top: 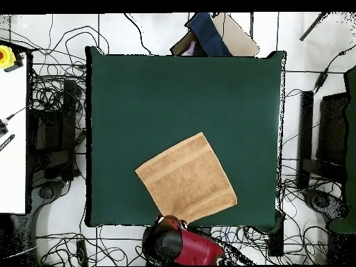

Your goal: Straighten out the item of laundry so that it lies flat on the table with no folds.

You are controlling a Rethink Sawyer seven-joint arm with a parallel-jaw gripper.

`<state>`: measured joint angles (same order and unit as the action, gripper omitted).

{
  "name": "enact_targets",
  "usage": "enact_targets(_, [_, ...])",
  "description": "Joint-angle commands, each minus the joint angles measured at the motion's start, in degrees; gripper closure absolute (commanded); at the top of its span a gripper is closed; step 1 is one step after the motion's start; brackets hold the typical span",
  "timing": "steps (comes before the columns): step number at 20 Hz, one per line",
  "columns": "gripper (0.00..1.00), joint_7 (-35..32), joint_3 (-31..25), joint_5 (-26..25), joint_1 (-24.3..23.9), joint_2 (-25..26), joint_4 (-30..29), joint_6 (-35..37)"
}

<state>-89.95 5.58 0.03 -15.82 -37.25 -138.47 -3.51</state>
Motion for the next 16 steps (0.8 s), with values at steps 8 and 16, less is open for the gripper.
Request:
enact_targets(8, [0.0, -8.75, 1.19, -8.19, 0.69, -6.5, 1.43, -4.97])
enact_targets(16, [0.0, -16.53, -0.42, -0.99, 3.43, 7.14, 9.03, -17.61])
